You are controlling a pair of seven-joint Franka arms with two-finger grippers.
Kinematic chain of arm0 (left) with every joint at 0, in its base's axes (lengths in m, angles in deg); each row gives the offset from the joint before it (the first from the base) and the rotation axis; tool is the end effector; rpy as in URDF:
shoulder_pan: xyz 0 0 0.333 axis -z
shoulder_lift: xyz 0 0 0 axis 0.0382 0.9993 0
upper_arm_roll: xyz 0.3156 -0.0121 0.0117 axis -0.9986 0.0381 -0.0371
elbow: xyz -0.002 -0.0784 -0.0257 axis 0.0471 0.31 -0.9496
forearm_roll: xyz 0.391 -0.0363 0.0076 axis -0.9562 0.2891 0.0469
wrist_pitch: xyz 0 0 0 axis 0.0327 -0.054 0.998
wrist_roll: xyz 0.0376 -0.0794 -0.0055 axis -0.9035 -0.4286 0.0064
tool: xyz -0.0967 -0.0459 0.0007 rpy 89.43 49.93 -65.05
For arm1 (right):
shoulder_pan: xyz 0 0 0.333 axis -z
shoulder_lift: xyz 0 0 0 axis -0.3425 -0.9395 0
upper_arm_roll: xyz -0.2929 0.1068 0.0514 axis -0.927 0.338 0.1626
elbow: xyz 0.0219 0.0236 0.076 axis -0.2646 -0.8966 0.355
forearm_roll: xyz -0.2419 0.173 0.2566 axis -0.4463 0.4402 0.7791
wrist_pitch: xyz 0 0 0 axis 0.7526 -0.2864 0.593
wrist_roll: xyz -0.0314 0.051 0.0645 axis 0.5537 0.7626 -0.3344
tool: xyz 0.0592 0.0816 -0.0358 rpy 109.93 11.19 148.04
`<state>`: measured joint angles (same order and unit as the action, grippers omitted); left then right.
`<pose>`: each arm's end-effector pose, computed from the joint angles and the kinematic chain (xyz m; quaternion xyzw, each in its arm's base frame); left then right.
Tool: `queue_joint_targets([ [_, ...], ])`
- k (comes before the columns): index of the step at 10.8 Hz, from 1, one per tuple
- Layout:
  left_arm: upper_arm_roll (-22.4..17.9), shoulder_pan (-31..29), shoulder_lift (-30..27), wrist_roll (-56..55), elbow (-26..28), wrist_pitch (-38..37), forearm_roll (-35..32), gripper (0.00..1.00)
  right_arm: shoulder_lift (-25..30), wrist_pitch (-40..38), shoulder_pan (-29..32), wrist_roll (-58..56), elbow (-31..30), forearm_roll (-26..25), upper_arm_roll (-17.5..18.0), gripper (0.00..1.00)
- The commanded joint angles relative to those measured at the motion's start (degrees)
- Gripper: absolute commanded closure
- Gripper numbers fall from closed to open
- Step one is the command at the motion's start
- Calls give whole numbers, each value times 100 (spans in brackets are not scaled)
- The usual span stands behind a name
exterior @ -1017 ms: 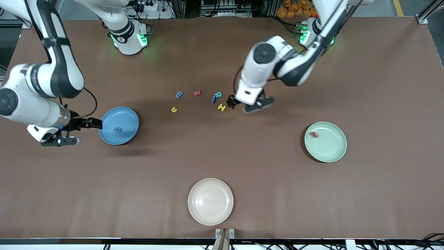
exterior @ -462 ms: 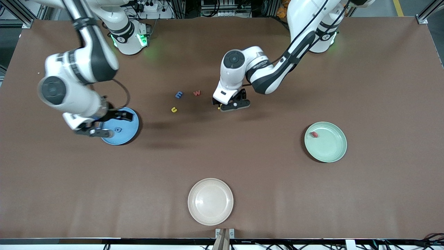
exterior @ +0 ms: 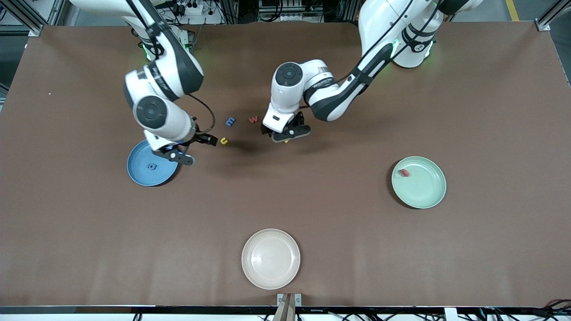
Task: Sort upper and lower case letters into plates
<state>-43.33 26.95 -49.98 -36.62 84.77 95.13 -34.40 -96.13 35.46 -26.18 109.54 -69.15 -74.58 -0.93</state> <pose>0.3892 -0.5480 0.2381 0.9866 0.1537 -0.0159 0.0515 0.5079 0.2461 0.3078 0.9754 -0.1743 -0.1289 0.0388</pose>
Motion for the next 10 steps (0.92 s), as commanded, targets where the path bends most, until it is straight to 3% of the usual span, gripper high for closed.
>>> queue_joint_targets([
  [1,-47,154,297,-509,-235,-53,-183,0,-183,710,-17,634,-461,5,102,6],
  [4,-65,277,376,-1021,-235,-53,-148,0,-481,1486,0,776,-772,573,94,16],
  [9,-118,496,456,-1222,-296,-53,-156,1,-868,1724,-44,1399,-859,655,94,24],
  [10,-127,540,456,-1258,-305,-53,-156,19,-869,1855,-44,1487,-973,655,94,26],
])
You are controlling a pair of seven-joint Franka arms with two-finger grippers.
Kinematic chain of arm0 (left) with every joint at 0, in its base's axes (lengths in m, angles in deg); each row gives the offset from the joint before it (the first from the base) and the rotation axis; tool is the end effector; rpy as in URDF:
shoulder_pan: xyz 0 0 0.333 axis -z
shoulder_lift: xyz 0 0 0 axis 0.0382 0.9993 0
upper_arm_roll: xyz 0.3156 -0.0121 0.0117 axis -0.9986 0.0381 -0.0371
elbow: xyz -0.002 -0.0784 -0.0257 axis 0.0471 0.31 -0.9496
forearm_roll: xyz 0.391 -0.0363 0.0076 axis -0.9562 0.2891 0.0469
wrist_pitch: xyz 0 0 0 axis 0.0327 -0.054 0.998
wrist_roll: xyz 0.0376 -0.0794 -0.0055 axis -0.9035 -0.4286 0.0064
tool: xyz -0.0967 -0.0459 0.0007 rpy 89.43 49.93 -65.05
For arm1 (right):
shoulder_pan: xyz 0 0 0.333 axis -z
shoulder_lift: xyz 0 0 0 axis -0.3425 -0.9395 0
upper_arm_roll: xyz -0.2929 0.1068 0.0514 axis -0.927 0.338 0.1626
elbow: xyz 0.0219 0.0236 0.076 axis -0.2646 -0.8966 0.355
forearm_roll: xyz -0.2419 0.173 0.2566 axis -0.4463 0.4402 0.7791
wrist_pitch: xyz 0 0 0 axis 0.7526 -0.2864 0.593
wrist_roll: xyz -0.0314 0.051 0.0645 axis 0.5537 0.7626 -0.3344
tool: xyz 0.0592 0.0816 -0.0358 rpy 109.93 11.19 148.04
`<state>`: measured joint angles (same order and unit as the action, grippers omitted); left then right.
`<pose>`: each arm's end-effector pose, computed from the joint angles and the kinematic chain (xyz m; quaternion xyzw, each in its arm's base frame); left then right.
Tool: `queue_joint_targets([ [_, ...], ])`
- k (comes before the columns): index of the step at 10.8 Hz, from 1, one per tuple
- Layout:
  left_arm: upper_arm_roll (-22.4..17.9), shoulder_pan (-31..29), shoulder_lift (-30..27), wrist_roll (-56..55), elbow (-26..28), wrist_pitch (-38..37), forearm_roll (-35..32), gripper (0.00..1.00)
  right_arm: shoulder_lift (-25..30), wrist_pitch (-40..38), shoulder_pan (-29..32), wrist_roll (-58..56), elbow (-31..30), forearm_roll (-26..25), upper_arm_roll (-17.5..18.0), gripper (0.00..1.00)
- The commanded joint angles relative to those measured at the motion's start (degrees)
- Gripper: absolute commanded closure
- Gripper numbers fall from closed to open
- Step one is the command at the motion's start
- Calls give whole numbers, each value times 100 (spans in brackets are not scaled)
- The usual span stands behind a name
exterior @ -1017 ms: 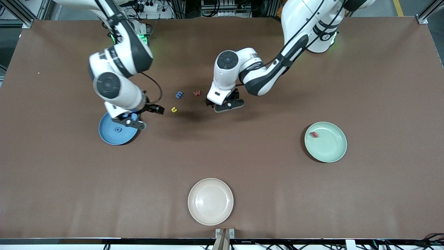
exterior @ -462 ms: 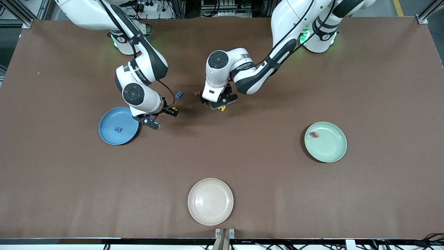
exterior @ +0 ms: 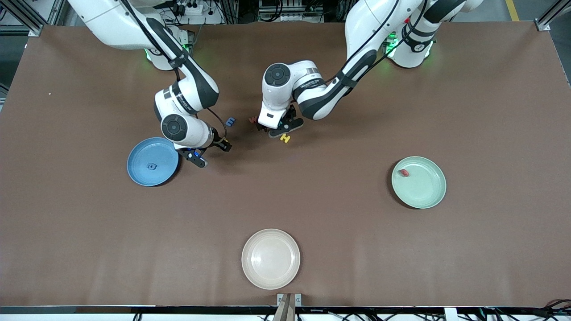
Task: Sort upper and lower case letters into plates
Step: 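Grasp the yellow 'u' with the right gripper while the left gripper grasps blue letter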
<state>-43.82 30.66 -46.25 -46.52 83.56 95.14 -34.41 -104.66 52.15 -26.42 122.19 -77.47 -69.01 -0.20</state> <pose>0.3570 -0.5694 0.2054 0.9754 0.2143 -0.0387 0.0339 0.4751 0.2523 0.1947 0.9362 -0.3115 -0.1626 0.0093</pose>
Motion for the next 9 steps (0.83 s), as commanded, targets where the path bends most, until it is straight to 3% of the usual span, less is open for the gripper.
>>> queue_joint_targets([
  [1,-113,178,83,-268,-184,-55,-147,29,-24,317,-21,232,-247,107,21,27],
  [3,-113,169,100,-268,-184,-55,-138,31,-59,398,-21,232,-300,194,21,32],
  [9,-113,161,91,-268,-184,-63,-138,58,-147,653,-29,249,-362,555,21,39],
])
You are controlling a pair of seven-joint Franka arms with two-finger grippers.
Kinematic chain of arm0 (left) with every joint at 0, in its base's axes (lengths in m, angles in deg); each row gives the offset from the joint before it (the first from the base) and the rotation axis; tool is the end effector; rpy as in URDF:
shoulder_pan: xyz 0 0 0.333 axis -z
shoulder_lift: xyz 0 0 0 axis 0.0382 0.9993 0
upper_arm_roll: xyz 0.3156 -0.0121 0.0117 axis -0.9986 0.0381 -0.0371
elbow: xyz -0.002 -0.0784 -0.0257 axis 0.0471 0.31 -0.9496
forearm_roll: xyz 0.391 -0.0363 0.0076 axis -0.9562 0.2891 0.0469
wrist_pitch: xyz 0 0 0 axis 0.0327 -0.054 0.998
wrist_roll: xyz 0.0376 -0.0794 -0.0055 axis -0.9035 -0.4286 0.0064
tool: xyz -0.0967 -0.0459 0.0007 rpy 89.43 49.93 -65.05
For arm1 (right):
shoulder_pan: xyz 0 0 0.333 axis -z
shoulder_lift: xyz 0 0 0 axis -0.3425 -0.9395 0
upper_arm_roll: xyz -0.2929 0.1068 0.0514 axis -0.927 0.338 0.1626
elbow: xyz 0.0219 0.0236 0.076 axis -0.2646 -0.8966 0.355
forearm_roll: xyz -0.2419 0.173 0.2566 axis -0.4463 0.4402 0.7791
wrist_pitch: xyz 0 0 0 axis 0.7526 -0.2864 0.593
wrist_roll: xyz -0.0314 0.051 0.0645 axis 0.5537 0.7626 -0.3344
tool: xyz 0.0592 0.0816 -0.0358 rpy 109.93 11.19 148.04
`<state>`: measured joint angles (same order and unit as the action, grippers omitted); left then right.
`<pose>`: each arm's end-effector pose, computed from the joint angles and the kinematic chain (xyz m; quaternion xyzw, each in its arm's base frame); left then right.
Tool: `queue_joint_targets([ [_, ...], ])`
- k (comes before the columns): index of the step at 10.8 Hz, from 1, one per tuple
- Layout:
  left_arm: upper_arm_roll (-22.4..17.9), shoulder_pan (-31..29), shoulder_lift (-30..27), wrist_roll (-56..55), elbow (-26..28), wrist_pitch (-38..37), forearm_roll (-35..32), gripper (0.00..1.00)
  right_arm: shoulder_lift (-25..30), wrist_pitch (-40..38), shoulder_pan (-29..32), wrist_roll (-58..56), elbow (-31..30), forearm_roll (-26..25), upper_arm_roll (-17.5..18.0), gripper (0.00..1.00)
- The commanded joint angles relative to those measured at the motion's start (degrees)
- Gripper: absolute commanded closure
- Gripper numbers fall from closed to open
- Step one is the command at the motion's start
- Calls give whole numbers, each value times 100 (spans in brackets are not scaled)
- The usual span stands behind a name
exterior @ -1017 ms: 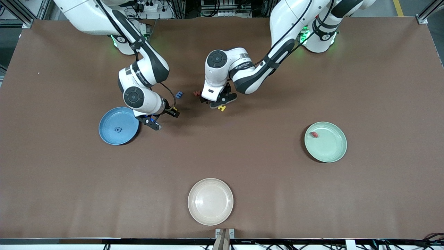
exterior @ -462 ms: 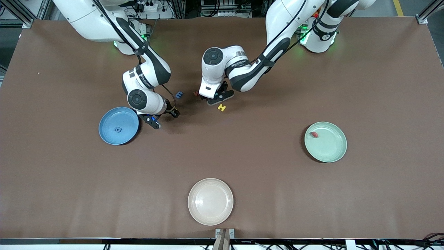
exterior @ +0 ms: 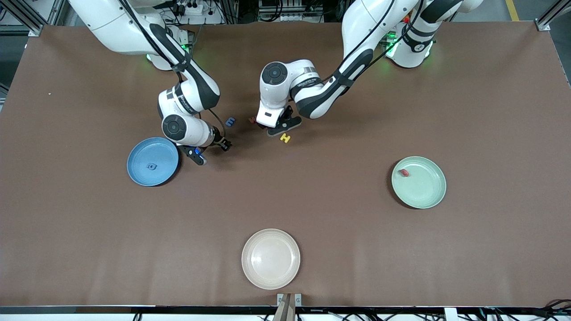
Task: Sort upper and lower case letters into plates
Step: 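Grasp the yellow 'u' with the right gripper while the left gripper grasps blue letter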
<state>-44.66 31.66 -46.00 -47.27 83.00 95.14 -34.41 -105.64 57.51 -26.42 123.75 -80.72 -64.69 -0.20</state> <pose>0.3564 -0.5723 0.2038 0.9746 0.2189 -0.0352 0.0329 0.4616 0.2481 0.1732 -0.9185 0.3562 0.1715 0.0098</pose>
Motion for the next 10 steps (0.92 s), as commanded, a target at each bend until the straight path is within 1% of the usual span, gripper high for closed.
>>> queue_joint_targets([
  [1,-38,61,66,-193,-129,-72,-129,60,-66,134,-29,93,-37,123,21,41],
  [3,-90,78,93,-193,-129,-72,-138,61,-66,161,-29,93,-37,123,21,48],
  [4,-100,78,93,-193,-129,-72,-155,61,-66,152,-29,93,-37,123,21,56],
  [5,-100,78,101,-193,-129,-72,-182,60,-66,152,-29,93,-37,123,21,67],
  [7,-108,96,154,-167,-137,-72,-191,60,-40,91,-20,84,-28,123,21,99],
  [8,-108,131,154,-167,-146,-72,-182,60,29,30,-3,75,-20,123,21,100],
  [9,-108,131,154,-175,-146,-63,-182,60,161,-206,41,6,50,115,29,100],
  [10,-108,131,154,-167,-146,-63,-173,60,319,-565,128,-47,251,115,21,100],
])
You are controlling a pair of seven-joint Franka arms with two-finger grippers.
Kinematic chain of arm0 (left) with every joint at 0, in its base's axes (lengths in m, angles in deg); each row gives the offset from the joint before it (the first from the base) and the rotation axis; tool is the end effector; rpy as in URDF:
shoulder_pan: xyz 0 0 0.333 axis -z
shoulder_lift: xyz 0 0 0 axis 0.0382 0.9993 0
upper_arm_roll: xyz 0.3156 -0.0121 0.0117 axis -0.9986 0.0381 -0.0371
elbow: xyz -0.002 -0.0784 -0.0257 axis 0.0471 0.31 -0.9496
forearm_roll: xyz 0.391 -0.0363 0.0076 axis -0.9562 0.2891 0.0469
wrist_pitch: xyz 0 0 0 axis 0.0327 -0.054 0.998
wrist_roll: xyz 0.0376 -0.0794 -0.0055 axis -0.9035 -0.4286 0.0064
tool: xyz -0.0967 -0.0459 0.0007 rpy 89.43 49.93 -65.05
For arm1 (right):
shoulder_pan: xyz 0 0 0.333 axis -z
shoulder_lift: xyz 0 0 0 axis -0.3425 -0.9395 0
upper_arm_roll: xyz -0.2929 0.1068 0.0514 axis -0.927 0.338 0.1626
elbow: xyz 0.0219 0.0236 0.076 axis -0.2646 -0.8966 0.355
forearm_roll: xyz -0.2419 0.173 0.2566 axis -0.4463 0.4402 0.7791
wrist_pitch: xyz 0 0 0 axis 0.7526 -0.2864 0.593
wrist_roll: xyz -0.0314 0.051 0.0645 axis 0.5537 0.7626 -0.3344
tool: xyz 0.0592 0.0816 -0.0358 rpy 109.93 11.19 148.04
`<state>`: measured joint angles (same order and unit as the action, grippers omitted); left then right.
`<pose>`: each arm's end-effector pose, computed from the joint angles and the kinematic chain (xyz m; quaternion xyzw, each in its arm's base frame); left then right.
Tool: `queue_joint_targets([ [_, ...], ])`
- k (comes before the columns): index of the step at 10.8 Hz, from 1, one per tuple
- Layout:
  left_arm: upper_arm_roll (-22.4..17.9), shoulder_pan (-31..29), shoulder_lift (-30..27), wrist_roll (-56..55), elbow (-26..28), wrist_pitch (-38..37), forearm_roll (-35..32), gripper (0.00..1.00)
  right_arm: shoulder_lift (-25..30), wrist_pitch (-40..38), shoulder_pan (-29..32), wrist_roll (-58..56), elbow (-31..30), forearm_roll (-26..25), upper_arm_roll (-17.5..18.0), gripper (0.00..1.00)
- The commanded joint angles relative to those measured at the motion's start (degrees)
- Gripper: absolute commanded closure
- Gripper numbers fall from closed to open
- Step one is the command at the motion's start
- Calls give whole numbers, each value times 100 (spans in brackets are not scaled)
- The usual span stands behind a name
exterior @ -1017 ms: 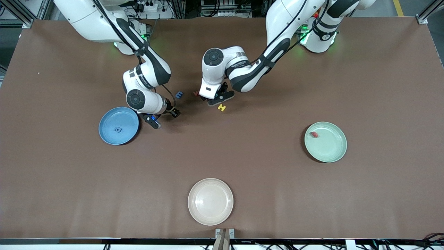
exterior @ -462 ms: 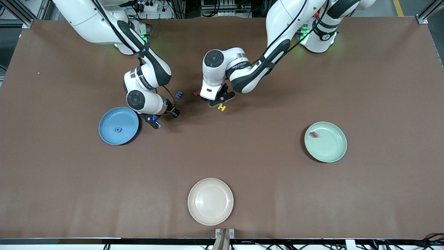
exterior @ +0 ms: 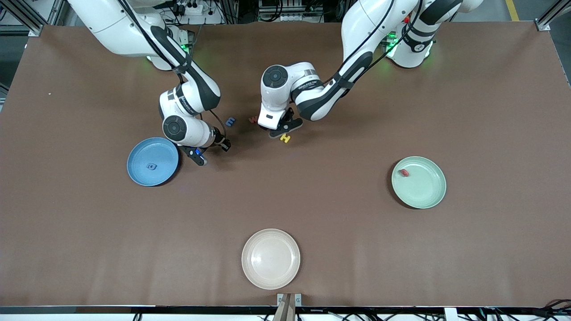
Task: Sort upper and lower case letters into plates
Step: 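Grasp the yellow 'u' with the right gripper while the left gripper grasps blue letter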
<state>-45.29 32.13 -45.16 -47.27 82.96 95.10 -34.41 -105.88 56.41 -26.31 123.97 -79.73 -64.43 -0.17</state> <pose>0.3555 -0.5704 0.1930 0.9746 0.2193 -0.0375 0.0250 0.4658 0.2494 0.1757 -0.9165 0.3592 0.1759 0.0099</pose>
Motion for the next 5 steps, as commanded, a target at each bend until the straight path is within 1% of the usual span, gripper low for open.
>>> queue_joint_targets([
  [1,-45,84,70,-175,-150,-59,-173,60,448,-1007,240,-270,459,88,9,100],
  [2,-45,84,70,-175,-151,-59,-173,60,475,-1526,398,-603,758,62,-17,100],
  [3,-45,84,70,-175,-151,-68,-173,61,493,-1844,539,-954,1013,1,-113,100],
  [4,-45,84,70,-166,-151,-68,-173,64,493,-2021,584,-1506,1172,-113,-401,100],
  [5,-45,92,70,-158,-151,-59,-181,69,485,-2162,584,-2164,1278,-192,-778,100],
])
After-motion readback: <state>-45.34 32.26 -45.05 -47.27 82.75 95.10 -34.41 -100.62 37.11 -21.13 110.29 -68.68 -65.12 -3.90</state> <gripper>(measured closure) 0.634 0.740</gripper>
